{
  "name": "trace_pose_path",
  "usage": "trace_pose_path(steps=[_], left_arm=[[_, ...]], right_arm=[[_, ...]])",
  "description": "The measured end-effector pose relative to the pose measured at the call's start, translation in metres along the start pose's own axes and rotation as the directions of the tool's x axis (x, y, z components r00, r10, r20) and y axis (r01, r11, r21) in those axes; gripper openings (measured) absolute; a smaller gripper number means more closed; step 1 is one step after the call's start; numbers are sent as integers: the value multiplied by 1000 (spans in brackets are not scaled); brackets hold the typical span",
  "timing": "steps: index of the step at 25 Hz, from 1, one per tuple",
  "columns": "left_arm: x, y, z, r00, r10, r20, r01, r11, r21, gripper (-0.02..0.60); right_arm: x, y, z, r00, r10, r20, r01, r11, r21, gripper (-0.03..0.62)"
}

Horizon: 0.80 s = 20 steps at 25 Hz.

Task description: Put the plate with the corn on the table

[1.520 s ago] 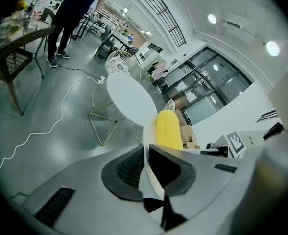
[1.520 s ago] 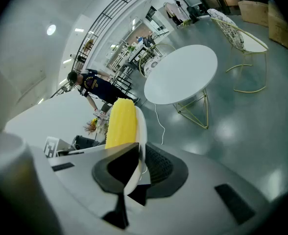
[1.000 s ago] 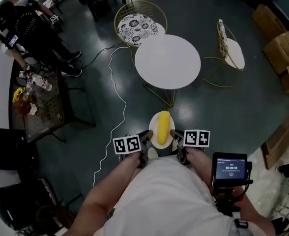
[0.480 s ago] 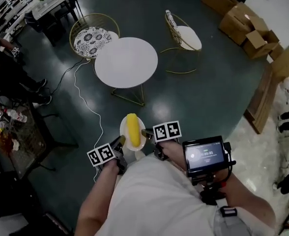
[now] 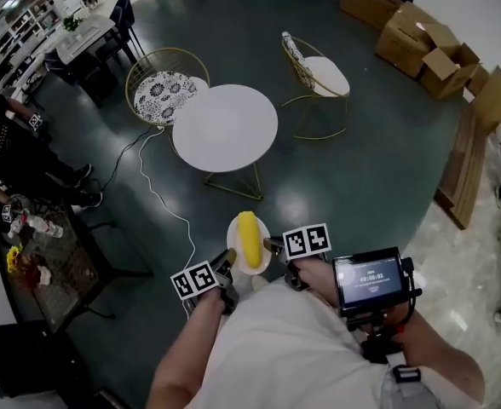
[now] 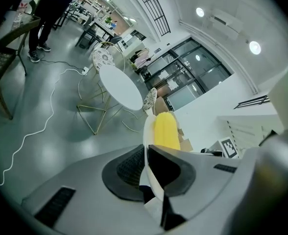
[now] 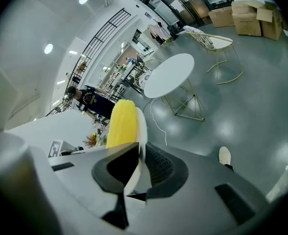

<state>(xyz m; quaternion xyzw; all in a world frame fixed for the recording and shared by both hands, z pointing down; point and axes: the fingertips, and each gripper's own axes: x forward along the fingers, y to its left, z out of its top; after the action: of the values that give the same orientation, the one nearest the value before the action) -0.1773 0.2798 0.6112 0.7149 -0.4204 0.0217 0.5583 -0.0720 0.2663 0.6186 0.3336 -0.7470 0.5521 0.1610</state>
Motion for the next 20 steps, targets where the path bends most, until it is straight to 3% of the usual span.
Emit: trace_pose_path(steps=[20], left_arm=[[17,7,6,999,-14,-39,15,1000,13,32]], right_arm=[[4,-11,8,999,-10,32,9,999,33,52]])
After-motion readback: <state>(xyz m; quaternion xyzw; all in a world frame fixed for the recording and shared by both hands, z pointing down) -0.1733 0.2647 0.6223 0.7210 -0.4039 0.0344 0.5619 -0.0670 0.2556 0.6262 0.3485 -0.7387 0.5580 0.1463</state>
